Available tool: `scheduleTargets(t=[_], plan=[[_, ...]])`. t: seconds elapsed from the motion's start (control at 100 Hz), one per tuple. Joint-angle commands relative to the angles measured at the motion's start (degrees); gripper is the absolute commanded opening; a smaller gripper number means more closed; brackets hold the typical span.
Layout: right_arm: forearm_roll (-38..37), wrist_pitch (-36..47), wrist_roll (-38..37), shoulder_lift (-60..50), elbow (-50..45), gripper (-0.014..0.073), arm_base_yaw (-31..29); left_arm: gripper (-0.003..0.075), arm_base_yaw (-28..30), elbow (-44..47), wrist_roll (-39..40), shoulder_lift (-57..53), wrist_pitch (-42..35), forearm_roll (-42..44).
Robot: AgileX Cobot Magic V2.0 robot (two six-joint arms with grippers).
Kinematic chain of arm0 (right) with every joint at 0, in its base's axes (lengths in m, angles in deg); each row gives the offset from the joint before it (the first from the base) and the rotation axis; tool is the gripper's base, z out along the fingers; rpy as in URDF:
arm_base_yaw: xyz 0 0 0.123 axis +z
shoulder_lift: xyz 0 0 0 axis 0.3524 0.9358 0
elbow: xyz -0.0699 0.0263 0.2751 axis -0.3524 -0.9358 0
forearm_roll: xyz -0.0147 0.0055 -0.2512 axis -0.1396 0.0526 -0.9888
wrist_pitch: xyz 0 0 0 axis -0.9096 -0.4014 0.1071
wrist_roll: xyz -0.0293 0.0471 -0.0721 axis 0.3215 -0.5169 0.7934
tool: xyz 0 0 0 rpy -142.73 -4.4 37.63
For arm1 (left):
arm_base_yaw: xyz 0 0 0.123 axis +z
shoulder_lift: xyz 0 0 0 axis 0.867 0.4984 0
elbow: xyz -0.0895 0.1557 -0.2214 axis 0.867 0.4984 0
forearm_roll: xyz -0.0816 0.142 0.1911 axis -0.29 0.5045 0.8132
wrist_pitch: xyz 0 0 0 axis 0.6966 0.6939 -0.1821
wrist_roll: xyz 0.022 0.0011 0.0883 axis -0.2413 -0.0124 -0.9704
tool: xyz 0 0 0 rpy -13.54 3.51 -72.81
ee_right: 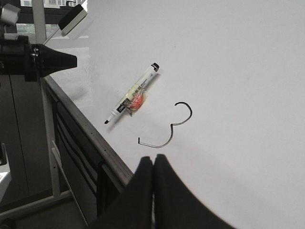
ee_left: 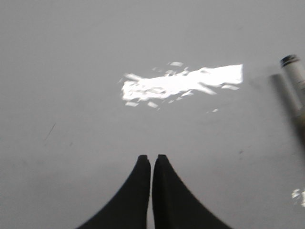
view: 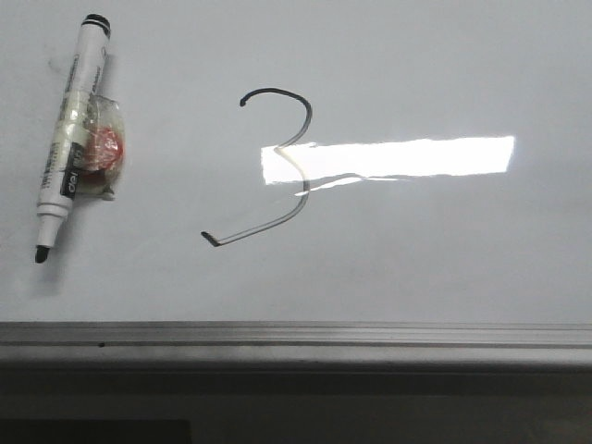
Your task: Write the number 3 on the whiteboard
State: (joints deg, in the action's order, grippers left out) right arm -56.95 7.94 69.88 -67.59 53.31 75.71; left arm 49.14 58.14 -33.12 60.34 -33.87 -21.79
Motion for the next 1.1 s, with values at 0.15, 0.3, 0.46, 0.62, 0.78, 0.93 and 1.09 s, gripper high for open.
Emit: scheduleTargets(t=[0.15, 0.3, 0.46, 0.62, 0.78, 0.93, 1.09], plan=[[-0.43, 4.31, 0.39, -0.37, 1.44, -0.0054, -0.27, -0.0020, 7.94, 5.96, 1.25, -3.41, -0.54, -0.18], [-0.43, 4.31, 0.39, -0.37, 1.44, -0.0054, -0.27, -0.0020, 8.30, 5.89, 4.48, -3.41, 6.98, -0.18], [-0.43, 4.31, 0.39, -0.37, 1.44, -0.0054, -0.27, -0.0020, 8.30, 5.89, 4.53, -3.41, 6.99, -0.07], [-0.43, 4.31, 0.39, -0.37, 1.44, -0.0054, -0.27, -0.0020, 8.30, 5.89, 4.53, -3.41, 6.99, -0.07], [-0.43, 4.31, 0.39, -0.37, 1.44, -0.0054, -0.27, -0.0020, 8.30, 5.89, 4.53, -3.41, 6.99, -0.07], [-0.43, 4.31, 0.39, -0.37, 1.44, -0.0054, -0.27, -0.0020, 8.30, 5.89, 4.53, -3.41, 6.99, -0.07], [-0.43, 4.31, 0.39, -0.37, 1.44, -0.0054, -0.27, -0.0020, 8.30, 5.89, 4.53, -3.41, 6.99, -0.07]])
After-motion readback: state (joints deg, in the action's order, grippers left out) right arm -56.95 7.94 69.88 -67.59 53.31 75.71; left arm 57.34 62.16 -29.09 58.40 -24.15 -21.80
